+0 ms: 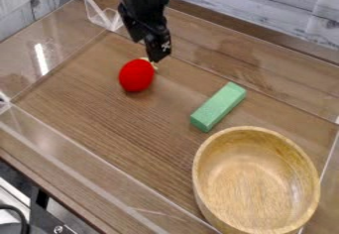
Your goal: Remove the green stick from the brown bowl and put it on the table
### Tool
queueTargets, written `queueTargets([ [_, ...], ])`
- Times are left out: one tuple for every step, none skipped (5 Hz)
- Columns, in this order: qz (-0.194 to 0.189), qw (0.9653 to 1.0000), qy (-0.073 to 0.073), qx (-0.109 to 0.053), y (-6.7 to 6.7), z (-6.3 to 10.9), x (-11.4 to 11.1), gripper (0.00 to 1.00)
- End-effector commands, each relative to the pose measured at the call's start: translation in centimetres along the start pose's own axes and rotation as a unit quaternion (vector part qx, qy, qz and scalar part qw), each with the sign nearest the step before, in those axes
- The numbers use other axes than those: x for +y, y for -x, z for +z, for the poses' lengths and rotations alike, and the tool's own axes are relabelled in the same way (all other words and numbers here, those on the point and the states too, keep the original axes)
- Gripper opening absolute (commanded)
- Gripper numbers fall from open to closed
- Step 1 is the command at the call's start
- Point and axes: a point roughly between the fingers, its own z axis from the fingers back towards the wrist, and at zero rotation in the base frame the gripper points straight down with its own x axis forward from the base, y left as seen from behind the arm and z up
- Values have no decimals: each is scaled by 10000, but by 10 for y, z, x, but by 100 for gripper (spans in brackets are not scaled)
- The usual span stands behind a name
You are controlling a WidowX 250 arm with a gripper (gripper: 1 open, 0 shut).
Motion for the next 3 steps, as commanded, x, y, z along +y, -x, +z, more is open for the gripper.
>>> queueTargets([
  [294,9986,-375,-218,-15,8,22,100],
  [176,9987,-369,-312,-24,11,27,100],
  [68,9988,-283,-386,-29,12,28,100],
])
